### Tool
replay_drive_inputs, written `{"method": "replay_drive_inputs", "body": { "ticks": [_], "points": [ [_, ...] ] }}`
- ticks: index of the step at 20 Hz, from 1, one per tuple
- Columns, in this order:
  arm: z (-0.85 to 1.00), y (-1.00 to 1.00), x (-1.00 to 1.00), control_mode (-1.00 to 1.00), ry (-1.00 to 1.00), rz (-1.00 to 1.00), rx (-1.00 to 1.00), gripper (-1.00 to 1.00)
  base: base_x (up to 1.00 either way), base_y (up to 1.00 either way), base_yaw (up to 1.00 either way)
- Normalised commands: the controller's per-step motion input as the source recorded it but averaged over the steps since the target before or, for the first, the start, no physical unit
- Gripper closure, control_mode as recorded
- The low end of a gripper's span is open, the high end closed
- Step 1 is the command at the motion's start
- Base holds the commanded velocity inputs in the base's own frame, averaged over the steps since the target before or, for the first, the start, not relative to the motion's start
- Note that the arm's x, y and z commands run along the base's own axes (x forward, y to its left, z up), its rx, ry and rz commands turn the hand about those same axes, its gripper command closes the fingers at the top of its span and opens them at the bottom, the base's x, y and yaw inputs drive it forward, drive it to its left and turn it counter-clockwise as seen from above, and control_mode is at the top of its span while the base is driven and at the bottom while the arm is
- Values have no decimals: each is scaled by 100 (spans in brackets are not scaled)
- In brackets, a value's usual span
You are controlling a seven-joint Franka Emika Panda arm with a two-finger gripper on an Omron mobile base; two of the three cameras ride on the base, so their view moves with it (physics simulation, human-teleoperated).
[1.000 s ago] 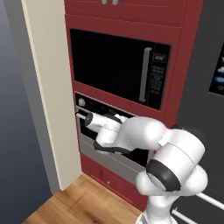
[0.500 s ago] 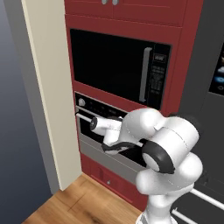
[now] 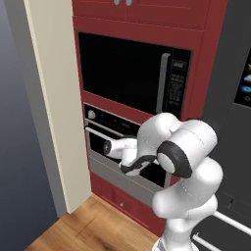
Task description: Take the baked cake out of the oven and place it on the plate for cooling. Then close the oven door.
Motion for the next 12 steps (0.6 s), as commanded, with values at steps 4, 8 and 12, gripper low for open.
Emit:
{"method": "replay_drive_inputs", "body": {
  "ticks": [4,8,12],
  "points": [
    [-34,-3,28,-100,0,0,-7,-100,0,0,0],
    [-35,-8,39,-100,0,0,-7,-100,0,0,0],
    [-36,-10,44,-100,0,0,-6,-100,0,0,0]
  ]
}}
